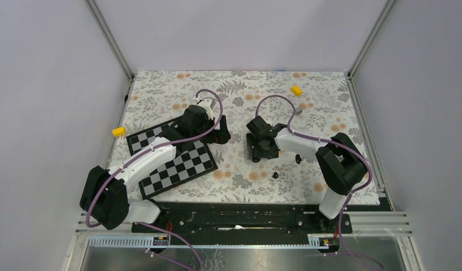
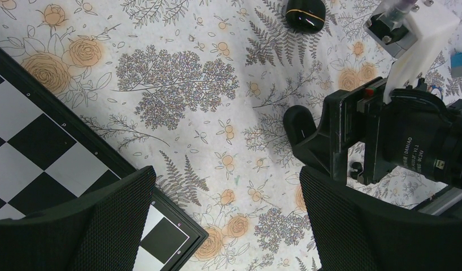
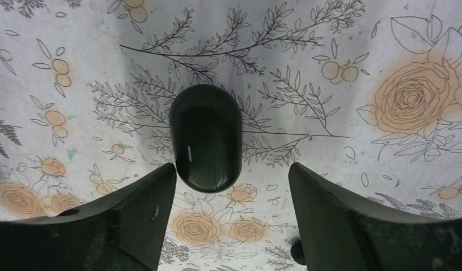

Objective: Insert the wireless bluetooth earbuds into the charging case
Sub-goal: Adjust both arms with the charging case at the center of the board.

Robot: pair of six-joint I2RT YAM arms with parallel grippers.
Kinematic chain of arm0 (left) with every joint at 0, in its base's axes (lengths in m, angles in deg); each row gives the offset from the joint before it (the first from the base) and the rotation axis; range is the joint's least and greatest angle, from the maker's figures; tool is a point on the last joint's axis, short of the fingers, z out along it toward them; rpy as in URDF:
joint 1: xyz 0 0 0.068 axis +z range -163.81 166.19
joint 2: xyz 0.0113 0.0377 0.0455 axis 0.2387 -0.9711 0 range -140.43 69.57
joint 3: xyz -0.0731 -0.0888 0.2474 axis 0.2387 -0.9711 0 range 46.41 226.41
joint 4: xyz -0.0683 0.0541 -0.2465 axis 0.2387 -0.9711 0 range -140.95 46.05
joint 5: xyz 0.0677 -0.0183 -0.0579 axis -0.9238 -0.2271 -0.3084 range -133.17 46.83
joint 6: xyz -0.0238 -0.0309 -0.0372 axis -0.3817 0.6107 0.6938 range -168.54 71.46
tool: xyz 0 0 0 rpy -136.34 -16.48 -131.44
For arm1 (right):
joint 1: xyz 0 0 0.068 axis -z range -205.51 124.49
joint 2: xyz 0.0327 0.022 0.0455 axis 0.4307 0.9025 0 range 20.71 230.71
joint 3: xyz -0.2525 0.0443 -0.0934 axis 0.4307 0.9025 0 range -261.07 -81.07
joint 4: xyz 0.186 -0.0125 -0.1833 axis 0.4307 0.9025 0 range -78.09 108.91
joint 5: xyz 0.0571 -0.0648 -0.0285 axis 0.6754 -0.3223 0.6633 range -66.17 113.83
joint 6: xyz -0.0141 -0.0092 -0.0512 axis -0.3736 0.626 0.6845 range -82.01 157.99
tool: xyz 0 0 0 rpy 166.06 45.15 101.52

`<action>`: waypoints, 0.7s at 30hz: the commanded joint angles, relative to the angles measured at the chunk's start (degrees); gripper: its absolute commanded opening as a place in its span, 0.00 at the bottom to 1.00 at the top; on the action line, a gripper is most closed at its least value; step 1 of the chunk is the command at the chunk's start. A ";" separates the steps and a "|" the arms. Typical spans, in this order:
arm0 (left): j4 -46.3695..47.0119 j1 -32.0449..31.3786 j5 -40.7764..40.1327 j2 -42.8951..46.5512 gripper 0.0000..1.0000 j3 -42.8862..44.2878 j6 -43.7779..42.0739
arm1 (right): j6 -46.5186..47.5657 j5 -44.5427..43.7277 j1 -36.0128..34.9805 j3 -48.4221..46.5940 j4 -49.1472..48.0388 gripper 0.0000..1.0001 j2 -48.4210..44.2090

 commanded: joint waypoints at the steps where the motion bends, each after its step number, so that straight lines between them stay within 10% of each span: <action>1: 1.94 0.26 0.25 -0.28 0.99 0.93 0.43 | 1.59 -3.99 -0.34 0.96 2.40 0.81 -0.92; 21: 2.62 0.26 3.12 -1.50 0.99 0.98 0.81 | -4.42 0.81 7.74 11.23 -4.71 0.82 -14.89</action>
